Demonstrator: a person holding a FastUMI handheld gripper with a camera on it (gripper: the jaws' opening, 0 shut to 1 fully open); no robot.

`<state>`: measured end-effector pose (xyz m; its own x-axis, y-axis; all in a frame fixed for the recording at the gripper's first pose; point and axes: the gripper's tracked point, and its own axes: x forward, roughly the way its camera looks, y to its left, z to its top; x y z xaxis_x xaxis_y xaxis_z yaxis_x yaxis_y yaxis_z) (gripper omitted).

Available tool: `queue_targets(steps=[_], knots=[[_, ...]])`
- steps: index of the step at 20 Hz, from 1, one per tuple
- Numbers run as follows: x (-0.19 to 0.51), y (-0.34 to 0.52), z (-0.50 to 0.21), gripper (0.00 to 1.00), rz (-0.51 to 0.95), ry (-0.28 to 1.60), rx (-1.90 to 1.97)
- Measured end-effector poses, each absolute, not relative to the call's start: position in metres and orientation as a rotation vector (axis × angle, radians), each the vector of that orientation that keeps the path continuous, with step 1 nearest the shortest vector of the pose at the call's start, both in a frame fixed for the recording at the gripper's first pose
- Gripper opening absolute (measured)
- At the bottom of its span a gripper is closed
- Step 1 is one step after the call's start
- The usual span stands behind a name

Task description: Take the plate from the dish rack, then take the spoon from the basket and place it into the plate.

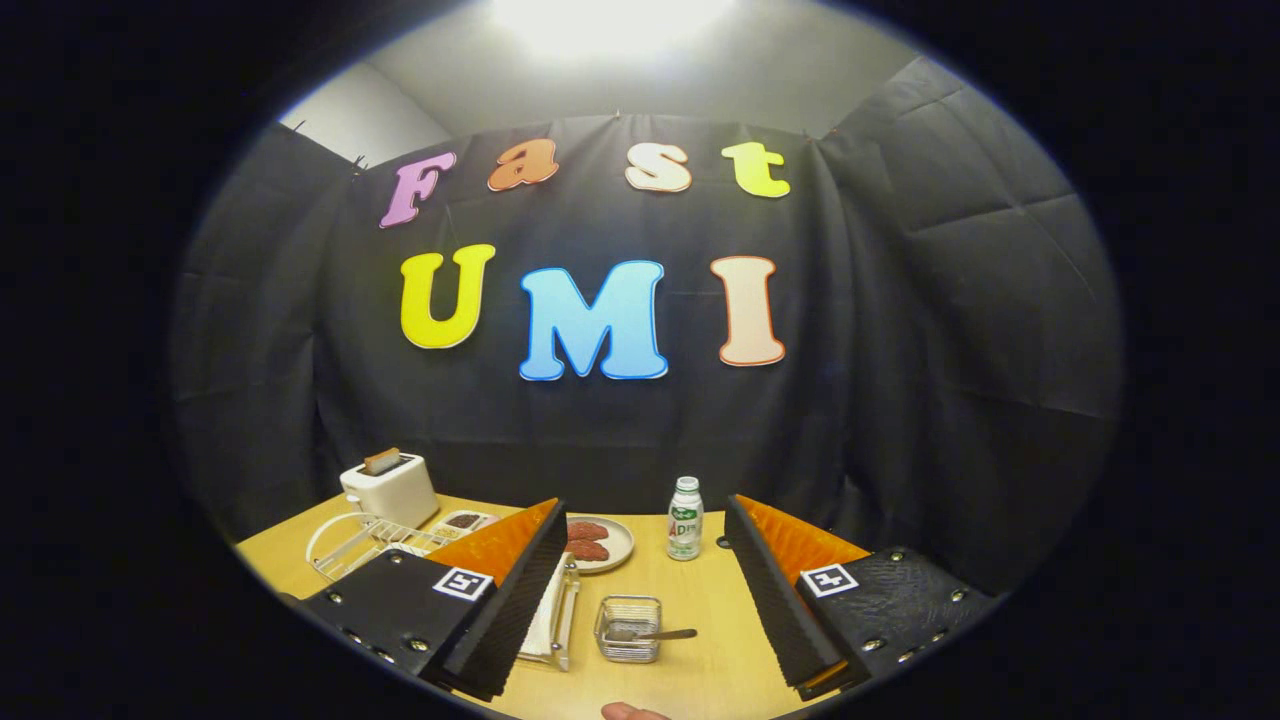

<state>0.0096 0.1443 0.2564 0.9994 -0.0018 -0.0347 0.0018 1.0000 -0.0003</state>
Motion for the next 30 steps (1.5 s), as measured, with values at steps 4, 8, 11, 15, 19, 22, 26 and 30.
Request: queue_targets(steps=[4, 8, 11, 15, 19, 22, 26, 30], knots=[[0.024, 0.187, 0.251, 0.96, 0.026, 0.122, -0.002], [0.041, 0.220, 0.243, 0.96, 0.059, 0.198, -0.006], [0.056, 0.243, 0.225, 0.96, 0.069, 0.297, 0.001], [0.076, 0.266, 0.203, 0.97, 0.085, 0.465, 0.013], [0.099, 0.285, 0.183, 0.97, 0.068, 0.637, -0.005], [0.112, 0.290, 0.162, 0.96, 0.016, 0.760, -0.037], [0.126, 0.296, 0.135, 0.91, -0.063, 0.864, -0.078], [0.138, 0.293, 0.127, 0.87, -0.134, 0.902, -0.128]])
